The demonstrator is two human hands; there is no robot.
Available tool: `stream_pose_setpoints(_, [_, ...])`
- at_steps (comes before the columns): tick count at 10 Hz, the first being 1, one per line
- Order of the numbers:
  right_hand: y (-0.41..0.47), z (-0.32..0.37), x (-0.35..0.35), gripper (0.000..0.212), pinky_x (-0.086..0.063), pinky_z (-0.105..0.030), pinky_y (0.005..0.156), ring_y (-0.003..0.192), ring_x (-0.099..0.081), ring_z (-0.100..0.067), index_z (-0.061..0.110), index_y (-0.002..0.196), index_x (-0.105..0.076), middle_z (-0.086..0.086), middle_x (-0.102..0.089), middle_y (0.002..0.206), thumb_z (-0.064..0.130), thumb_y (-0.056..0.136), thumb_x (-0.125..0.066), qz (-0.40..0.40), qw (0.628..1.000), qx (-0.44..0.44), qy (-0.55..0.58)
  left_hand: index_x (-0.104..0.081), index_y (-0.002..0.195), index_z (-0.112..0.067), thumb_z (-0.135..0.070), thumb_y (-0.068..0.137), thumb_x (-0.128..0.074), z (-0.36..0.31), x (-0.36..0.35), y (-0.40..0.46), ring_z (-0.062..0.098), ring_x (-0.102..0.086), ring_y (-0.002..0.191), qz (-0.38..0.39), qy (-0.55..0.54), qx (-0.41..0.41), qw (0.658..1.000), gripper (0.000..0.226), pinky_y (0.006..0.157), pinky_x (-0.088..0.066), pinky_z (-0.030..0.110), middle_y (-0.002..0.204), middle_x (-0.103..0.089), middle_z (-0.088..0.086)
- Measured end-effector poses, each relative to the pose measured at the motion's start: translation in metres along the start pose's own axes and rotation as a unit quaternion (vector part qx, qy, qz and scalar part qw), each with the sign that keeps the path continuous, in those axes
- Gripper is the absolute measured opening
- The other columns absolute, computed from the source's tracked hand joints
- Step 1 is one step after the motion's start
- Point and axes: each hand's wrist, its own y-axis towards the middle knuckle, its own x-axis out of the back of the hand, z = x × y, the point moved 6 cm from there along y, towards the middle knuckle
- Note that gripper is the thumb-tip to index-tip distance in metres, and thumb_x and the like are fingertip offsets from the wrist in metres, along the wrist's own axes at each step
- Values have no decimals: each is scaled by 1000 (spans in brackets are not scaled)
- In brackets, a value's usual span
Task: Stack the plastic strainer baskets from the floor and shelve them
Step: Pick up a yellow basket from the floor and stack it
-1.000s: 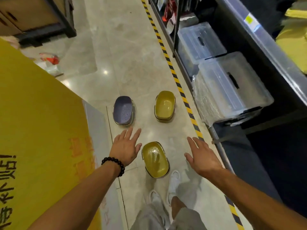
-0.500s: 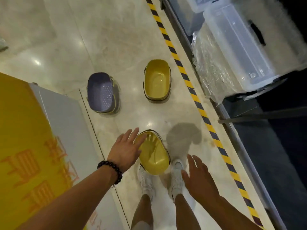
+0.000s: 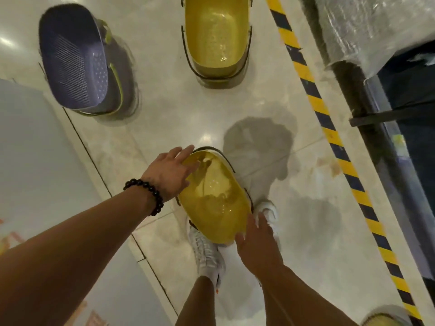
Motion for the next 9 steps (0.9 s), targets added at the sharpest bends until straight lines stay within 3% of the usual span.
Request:
stream_pose_setpoints(1, [31, -3, -31, 68, -36, -43, 114, 150, -32, -37, 16, 162, -11, -22, -7, 169, 44, 106, -37, 36, 999, -22, 7, -25, 160, -41, -42, 100, -59, 9, -24, 32, 29, -22, 155, 39, -50, 24, 998, 69, 120, -34, 48, 174, -5, 0])
stream_pose_setpoints(2, [59, -8, -51, 63, -48, -41, 102, 131, -52, -36, 7, 156, -23, -20, -31, 159, 35, 104, -45, 55, 992, -45, 108, -26, 161, -33, -30, 98, -68, 18, -43, 52, 30, -33, 150, 59, -126, 56, 989, 76, 117, -40, 47, 173, -15, -2])
stream_pose_setpoints(3, [71, -14, -50, 53, -50, -36, 92, 119, -59, -31, 7, 149, -34, -14, -39, 154, 30, 104, -48, 40, 990, -44, 124, -31, 161, -29, -21, 95, -69, 19, -47, 58, 29, -45, 143, 41, -175, 68, 981, 76, 114, -44, 44, 169, -28, -2])
stream_pose_setpoints(5, [52, -32, 31, 60, -53, -45, 95, 120, -59, -36, 12, 153, -34, -11, -37, 157, 20, 97, -55, -39, 991, -24, 129, -44, 156, -25, -16, 93, -70, 21, -8, 27, 28, -44, 145, -27, -236, 100, 966, 69, 117, -38, 40, 163, -43, -1])
stream_pose_setpoints(6, [27, -41, 116, 62, -51, -42, 95, 120, -59, -36, 15, 157, -31, -8, -32, 159, 10, 99, -54, -102, 987, 19, 125, -52, 151, -26, -15, 91, -74, 22, 60, -5, 30, -56, 134, -82, -267, 88, 956, 65, 111, -47, 41, 157, -52, -1])
stream_pose_setpoints(7, [-6, -47, 209, 64, -44, -45, 111, 137, -47, -33, 17, 158, -33, -8, -32, 162, 2, 99, -52, -164, 972, 72, 150, -54, 150, -31, -12, 90, -74, 20, 148, -40, 25, -68, 115, -125, -272, 60, 952, 65, 98, -52, 32, 151, -58, -6])
stream_pose_setpoints(8, [-41, -53, 280, 69, -40, -41, 110, 141, -41, -33, 24, 156, -37, -7, -34, 161, -4, 95, -49, -208, 957, 92, 180, -52, 150, -37, -16, 93, -72, 12, 224, -73, 16, -69, 106, -150, -266, 46, 951, 64, 93, -49, 26, 148, -60, -10])
stream_pose_setpoints(9, [-121, -39, 380, 48, -32, -13, 108, 142, -37, -7, 31, 153, -40, 12, -39, 155, 27, 107, -31, -253, 931, 153, 216, -51, 151, -37, -22, 95, -74, -5, 333, -128, 13, -70, 101, -168, -250, 37, 953, 63, 92, -57, 31, 138, -68, -8])
